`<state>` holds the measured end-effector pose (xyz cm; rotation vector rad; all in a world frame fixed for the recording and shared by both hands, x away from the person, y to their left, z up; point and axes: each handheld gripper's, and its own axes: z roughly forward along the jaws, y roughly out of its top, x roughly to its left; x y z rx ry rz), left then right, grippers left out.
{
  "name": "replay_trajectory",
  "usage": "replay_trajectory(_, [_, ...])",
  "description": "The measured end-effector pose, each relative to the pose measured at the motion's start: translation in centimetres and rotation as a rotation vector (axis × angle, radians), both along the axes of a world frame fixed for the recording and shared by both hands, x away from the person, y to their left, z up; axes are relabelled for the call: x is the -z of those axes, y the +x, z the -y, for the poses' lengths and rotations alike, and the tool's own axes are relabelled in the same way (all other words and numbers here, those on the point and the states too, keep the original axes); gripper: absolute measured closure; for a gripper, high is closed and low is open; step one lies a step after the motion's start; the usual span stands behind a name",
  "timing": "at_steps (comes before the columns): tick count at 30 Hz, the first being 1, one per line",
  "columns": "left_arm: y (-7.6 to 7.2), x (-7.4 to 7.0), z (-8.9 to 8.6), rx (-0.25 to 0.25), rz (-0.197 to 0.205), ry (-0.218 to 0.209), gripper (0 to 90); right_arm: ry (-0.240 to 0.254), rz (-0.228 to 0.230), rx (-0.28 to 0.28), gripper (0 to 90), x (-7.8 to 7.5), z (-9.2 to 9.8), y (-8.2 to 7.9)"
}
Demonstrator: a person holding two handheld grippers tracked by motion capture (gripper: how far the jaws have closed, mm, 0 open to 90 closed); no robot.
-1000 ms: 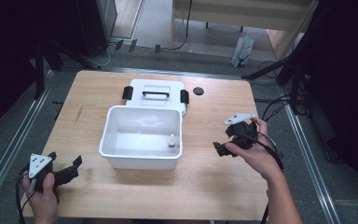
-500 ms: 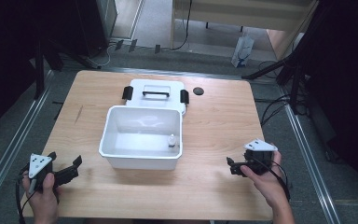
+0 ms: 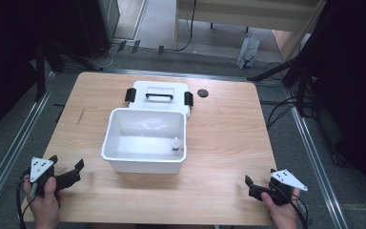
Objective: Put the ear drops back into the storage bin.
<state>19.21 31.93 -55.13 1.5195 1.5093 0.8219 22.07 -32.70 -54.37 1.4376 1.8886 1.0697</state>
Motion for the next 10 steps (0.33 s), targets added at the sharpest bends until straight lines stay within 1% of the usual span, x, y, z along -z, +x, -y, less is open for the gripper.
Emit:
replay_trajectory(1, [0.01, 0.01, 0.02, 0.001, 0.0, 0.001, 7.8, 0.015, 0.004, 0.003, 0.0, 0.23, 0.08, -0.14])
replay_trajectory(3, [0.01, 0.01, 0.02, 0.0, 0.0, 0.001, 7.9, 0.042, 0.045, 0.02, 0.0, 0.19, 0.33, -0.5])
replay_trajectory(4, [0.03, 0.01, 0.02, -0.001, -0.001, 0.001, 7.9, 0.076, 0.057, 0.026, 0.0, 0.19, 0.65, -0.64])
replay_trajectory(5, [0.03, 0.01, 0.02, -0.002, -0.001, 0.001, 7.9, 0.076, 0.057, 0.026, 0.0, 0.19, 0.65, -0.64])
replay_trajectory(6, [0.02, 0.01, 0.04, -0.002, -0.001, 0.003, 7.8, 0.093, 0.062, 0.034, 0.0, 0.21, 0.84, -0.56])
replay_trajectory(10, [0.02, 0.01, 0.08, -0.004, 0.0, 0.008, 7.9, 0.09, 0.058, 0.047, 0.0, 0.29, 0.7, -0.58])
